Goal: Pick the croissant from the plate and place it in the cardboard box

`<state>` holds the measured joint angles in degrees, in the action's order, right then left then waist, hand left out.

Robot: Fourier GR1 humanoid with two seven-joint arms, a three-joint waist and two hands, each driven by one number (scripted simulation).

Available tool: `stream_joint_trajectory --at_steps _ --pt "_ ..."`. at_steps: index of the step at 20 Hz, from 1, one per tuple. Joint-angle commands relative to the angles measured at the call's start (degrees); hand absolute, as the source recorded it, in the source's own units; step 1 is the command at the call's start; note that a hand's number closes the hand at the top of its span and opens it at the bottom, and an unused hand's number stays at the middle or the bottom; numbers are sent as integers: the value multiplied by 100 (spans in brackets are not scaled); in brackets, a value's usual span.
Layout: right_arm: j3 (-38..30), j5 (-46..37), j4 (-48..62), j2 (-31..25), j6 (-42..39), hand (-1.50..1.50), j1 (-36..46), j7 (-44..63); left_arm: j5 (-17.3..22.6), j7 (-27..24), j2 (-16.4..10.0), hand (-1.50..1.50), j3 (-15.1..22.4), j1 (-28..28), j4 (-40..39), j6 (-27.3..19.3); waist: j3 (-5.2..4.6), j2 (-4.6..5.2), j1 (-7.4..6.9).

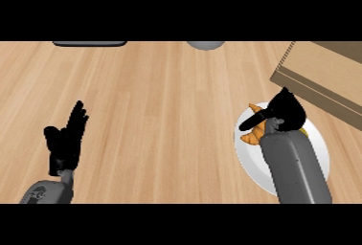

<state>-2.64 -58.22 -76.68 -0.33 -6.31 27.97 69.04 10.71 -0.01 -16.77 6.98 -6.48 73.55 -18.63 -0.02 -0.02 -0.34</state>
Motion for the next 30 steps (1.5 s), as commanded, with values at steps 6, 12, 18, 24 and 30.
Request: stream_joint_trajectory --at_steps 6,12,18,24,30 --pt "229 90 514 31 483 -150 -20 948 -132 -47 85 0 -93 -115 -181 54 0 8 -2" --pt "-272 -17 631 21 179 -150 127 454 -259 222 147 0 -109 -168 62 -15 2 1 24" --pt "13 19 1393 31 733 150 316 61 -234 -227 240 0 -353 114 -122 276 1 8 -1" --pt "55 -630 1275 -109 1001 150 94 -395 -480 144 278 0 -168 376 519 157 3 -2 -3" --pt "322 -269 812 -413 42 150 -96 -1722 -372 121 228 0 -490 116 122 314 0 -12 76"
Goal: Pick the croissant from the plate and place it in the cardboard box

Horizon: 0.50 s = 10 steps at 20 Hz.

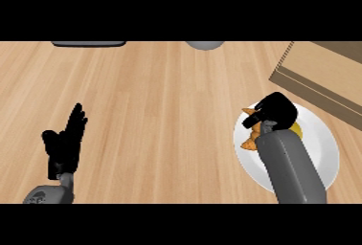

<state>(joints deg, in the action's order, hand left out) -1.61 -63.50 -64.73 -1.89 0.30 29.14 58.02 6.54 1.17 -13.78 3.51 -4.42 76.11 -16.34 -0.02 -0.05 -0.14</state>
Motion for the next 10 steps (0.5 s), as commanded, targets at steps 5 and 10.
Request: stream_joint_trajectory --at_steps 5,10 --pt "1220 636 -655 -606 -1456 150 -592 -2815 -30 -6 -6 0 -27 73 -88 11 2 -29 92" --pt "1347 683 -2147 -1259 -1839 150 -1175 -3154 14 195 -81 0 -159 -71 77 63 1 -24 85"
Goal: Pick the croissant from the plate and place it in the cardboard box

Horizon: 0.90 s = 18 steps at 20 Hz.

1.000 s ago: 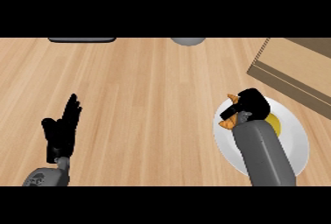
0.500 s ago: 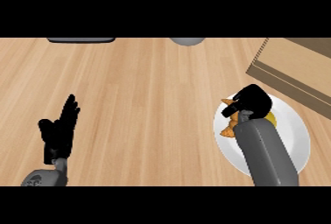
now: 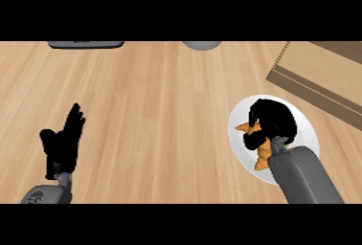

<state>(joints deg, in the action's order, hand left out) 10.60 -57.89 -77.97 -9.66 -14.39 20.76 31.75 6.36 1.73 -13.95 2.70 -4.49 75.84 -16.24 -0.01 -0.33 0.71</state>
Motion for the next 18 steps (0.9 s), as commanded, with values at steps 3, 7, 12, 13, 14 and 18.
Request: stream_joint_trajectory --at_steps 3,7,12,13,14,18 --pt "112 101 -1571 -439 -395 150 -471 -384 -128 -95 109 0 23 84 81 0 1 15 -42" --pt "-365 466 -2817 -685 -1236 150 -33 92 -130 124 94 0 28 73 175 -21 0 3 -33" --pt "-1021 797 -3975 -901 -1660 150 50 437 -36 -55 39 0 -196 -110 -40 117 -1 14 -14" --pt "-1076 902 -4295 -787 -1916 150 239 788 -127 39 178 0 -46 -132 -40 28 -3 8 -3" --pt "-1167 976 -4370 -748 -2060 150 301 927 -62 -57 29 0 -212 -96 -132 172 -2 16 -33" --pt "-2019 1331 -4197 -1234 -2445 150 821 930 -30 -88 -40 0 -308 -50 -115 333 -1 24 -66"
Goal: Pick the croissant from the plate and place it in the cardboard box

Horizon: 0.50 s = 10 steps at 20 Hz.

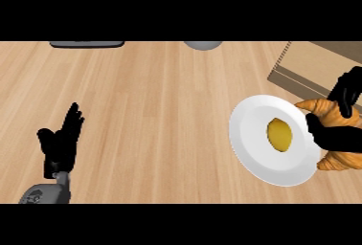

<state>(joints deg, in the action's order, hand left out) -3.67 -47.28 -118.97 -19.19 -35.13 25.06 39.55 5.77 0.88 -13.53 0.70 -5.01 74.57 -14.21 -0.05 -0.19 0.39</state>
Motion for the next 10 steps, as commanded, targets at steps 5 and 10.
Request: stream_joint_trajectory --at_steps 5,10 --pt "-1225 188 1113 -995 262 150 674 -907 -116 -84 40 0 -18 31 -34 147 5 24 -76" --pt "-1592 72 2560 -1336 1056 150 1023 -1673 -312 241 225 0 172 128 432 -111 8 31 -132"
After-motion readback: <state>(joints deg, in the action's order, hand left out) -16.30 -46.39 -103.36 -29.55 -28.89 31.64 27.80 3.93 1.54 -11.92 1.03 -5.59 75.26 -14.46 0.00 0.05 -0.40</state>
